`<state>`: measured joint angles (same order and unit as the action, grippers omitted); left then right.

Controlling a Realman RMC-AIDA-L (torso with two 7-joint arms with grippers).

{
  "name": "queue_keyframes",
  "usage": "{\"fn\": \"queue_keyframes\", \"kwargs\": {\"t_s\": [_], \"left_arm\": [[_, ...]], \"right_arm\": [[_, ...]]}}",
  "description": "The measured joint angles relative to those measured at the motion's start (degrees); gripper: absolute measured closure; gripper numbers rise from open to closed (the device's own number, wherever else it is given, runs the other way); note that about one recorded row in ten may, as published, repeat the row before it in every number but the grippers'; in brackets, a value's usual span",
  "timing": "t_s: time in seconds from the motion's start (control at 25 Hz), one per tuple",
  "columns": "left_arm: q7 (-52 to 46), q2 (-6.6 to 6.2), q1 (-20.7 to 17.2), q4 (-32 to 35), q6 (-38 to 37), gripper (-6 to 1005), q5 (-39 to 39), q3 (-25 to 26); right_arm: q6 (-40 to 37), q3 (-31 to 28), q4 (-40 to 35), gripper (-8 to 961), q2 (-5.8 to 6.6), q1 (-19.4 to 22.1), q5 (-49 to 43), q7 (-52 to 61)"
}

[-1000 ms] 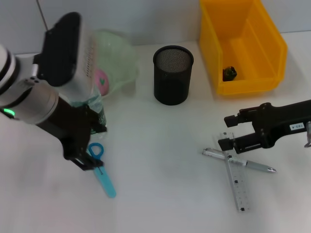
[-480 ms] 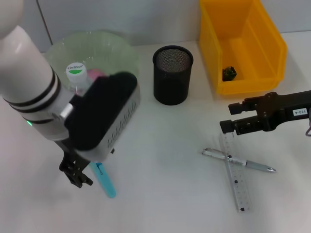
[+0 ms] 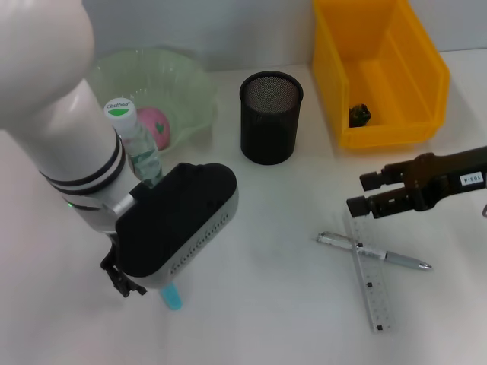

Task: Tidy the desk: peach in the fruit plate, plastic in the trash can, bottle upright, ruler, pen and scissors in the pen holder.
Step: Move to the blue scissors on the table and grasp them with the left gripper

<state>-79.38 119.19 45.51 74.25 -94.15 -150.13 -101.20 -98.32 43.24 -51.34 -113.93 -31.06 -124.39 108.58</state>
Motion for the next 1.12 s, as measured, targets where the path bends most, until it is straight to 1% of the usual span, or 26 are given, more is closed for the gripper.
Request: {"fn": "queue_keyframes", "kwargs": {"t_s": [0.08, 0.2, 0.52, 0.68, 0.8, 1.12], "left_arm": [[0.51, -0.01, 0.04, -0.18, 0.66, 202, -0.13, -0.09], [1.46, -0.01, 0.16, -0.81, 2.15, 203, -0.14, -0.19], [2.42, -0.01, 0.88, -2.49, 4.66, 203, -0.13, -0.78], [2.6, -0.01, 0.97, -2.56, 4.83, 203, -0.15, -1.34], [2.7, -0.01, 1.86, -4.13, 4.89, 203, -0.16, -1.75], [4.34, -0.01, 2.94, -7.26, 4.96, 204, 0.19, -2.94]], "right_arm": [[-0.09, 0.05, 0.49, 152, 0.04, 0.08, -0.18, -0.08], [-0.43, 0.12, 2.52, 152, 0.43, 0.07, -1.21, -0.37], [-0.47, -0.34, 2.96, 152, 0.66, 0.04, -1.36, -1.11], [-0.47, -0.41, 2.79, 152, 0.92, -0.02, -1.37, -1.08], [-0.53, -0.43, 2.7, 152, 1.21, -0.12, -1.38, -0.78], [-0.39, -0.45, 2.94, 152, 1.26, 0.05, -1.38, -0.75]]}}
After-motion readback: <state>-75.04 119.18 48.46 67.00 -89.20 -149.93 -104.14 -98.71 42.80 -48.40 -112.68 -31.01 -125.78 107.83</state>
